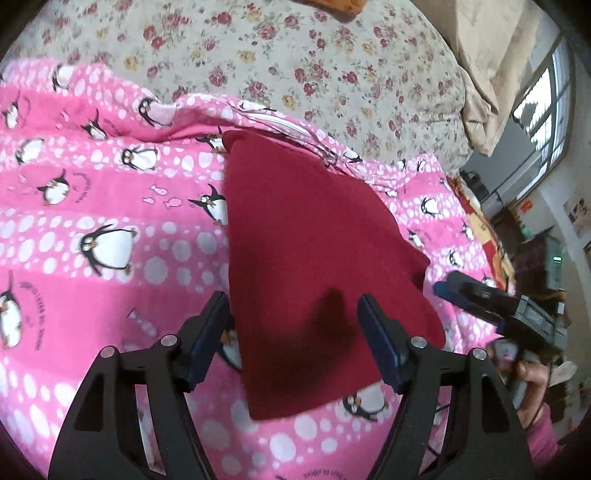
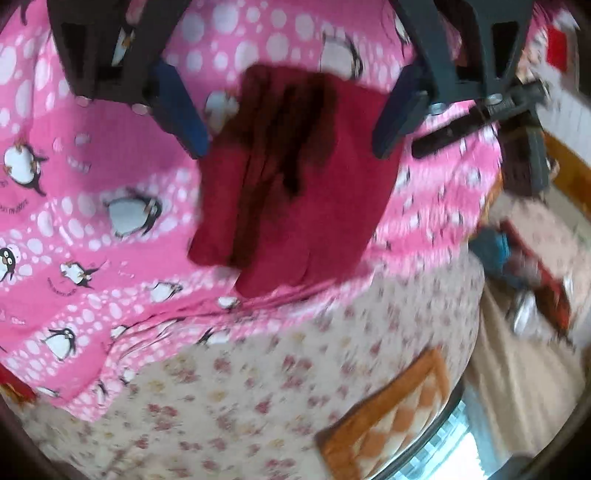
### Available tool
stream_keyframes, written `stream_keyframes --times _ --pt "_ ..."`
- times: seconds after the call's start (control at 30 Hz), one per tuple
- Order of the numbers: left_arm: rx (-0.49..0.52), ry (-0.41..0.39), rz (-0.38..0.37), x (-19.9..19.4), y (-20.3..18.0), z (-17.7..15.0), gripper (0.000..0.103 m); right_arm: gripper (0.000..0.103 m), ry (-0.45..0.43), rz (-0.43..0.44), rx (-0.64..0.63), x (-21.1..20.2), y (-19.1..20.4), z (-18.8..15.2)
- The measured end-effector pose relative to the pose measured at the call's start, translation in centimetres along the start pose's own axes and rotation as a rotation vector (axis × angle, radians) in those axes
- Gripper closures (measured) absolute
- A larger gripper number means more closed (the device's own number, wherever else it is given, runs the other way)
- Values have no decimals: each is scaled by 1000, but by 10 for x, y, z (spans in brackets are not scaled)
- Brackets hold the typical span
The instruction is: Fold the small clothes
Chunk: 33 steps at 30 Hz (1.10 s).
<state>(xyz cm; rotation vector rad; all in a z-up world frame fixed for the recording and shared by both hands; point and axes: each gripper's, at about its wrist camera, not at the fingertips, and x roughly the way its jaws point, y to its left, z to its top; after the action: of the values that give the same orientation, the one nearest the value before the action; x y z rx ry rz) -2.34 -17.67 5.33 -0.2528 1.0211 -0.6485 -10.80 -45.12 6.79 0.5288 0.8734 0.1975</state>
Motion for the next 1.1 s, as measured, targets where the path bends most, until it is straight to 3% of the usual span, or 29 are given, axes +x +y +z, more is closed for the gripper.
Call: stream_keyframes --times 0.07,0.13,0.2,0.37,0.43,0.5,0.57,0.6,0.7,0.8,0.93,1.1 --pt "-31 15 -33 7 6 3 30 13 28 -12 30 15 -7 11" --pt "-61 38 -75 17 13 8 23 13 49 18 42 34 -13 22" --pt "-85 48 -104 24 17 11 21 0 64 67 34 48 -16 30" --pt "-111 123 -154 53 24 18 19 1 155 27 -26 91 -15 40" --pt "-92 122 -147 56 20 20 19 6 146 29 -22 96 -16 41" --pt "-72 138 -126 59 14 22 19 22 129 28 -28 98 -13 40" --pt "-62 130 -115 55 11 22 28 29 119 14 -32 97 -7 39" --pt "-54 123 -111 51 10 22 30 39 115 11 -43 93 -2 39" --pt "-30 109 -115 25 5 17 38 51 103 24 -63 76 10 39" --pt "-6 106 -110 -4 -1 9 38 52 109 80 -50 58 24 36" --pt "26 94 -49 -52 -5 -12 38 52 153 122 -83 44 58 16" --pt "41 109 18 -76 2 -50 38 52 200 157 -135 37 87 -24"
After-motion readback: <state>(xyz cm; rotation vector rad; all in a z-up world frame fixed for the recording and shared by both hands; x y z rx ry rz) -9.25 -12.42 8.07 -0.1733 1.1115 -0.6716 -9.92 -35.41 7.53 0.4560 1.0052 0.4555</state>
